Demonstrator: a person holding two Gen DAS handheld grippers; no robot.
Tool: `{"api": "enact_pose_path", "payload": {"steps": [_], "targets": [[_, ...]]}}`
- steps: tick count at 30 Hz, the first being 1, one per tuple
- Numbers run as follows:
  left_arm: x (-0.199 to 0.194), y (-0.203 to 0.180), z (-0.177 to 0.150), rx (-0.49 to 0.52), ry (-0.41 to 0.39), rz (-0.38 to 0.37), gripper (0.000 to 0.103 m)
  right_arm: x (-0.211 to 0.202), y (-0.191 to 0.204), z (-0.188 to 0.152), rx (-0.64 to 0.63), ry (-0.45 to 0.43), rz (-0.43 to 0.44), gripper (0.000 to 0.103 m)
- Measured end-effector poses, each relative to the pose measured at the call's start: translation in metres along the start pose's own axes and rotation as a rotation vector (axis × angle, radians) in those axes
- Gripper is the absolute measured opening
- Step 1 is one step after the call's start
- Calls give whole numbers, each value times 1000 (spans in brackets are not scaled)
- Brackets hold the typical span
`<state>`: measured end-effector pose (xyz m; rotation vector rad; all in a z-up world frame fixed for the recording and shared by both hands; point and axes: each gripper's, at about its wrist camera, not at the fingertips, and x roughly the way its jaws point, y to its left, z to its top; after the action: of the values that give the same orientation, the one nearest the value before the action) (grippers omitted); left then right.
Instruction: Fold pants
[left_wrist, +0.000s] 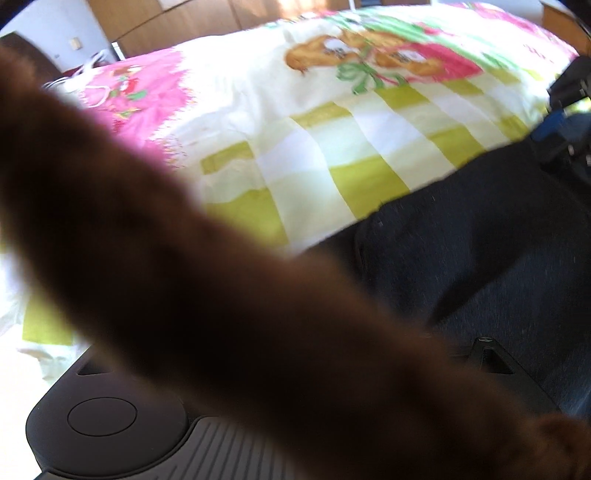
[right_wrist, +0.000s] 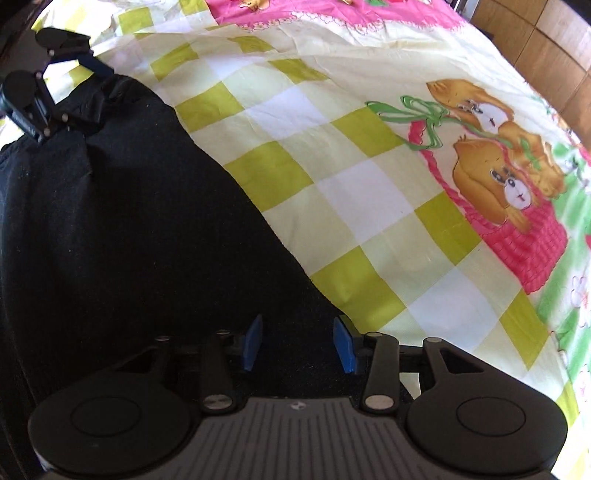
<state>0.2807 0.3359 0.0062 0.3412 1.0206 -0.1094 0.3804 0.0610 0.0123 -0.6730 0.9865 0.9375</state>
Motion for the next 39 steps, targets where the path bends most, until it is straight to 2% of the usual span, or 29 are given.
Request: {"api": "enact_pose_path", "payload": {"steps": [3, 4, 6, 7, 8, 9, 14, 15, 16, 19, 21, 23, 24, 25, 30, 33, 36, 39], "targets": [[8, -4, 1, 2, 24, -1, 87, 1, 4, 1, -8, -21, -28, 49], [7, -4, 2, -3, 14, 3, 80, -1, 6, 2, -20, -29, -41, 44], [3, -4, 2, -17, 7, 16, 67, -7, 10, 3, -55, -55, -75, 44], [2, -3, 2, -17, 4, 26, 57, -7, 9, 4, -63, -54, -78, 48], [0, -4, 1, -16, 2, 32, 52, -5, 6, 6, -64, -41, -71, 57], [-2, -4, 1, -17, -3, 33, 48, -3, 4, 8, -69, -31, -65, 58], [-1, -7, 2, 15, -11, 27, 42, 11, -3, 17, -67, 12, -13, 59], [-1, -6, 1, 19, -14, 24, 43, 12, -3, 18, -52, 12, -8, 58], [1, -5, 1, 18, -13, 19, 47, 13, -3, 18, -35, 7, 1, 51], [6, 1, 1, 1, -12, 11, 54, 11, 6, 12, -3, -28, -35, 24], [7, 3, 1, -10, -9, 5, 51, 7, 14, 10, 8, -45, -75, 22], [5, -2, 2, 3, -8, 22, 38, -5, 22, 9, 30, -71, -105, 21], [3, -5, 2, 10, -7, 28, 27, -16, 24, 6, 42, -93, -115, 21], [1, -9, 3, 16, -9, 38, 22, -28, 27, 5, 51, -118, -121, 21], [-27, -19, 3, 21, -72, 100, 16, -120, 53, -18, 92, -282, -137, 21], [-67, -20, -6, -11, -161, 116, 16, -180, 98, -50, 85, -357, -129, 21], [-119, -28, -35, -48, -265, 108, 15, -218, 157, -86, 70, -376, -104, 21], [-164, -44, -80, -92, -339, 111, 15, -220, 215, -124, 107, -341, -57, 21]]}}
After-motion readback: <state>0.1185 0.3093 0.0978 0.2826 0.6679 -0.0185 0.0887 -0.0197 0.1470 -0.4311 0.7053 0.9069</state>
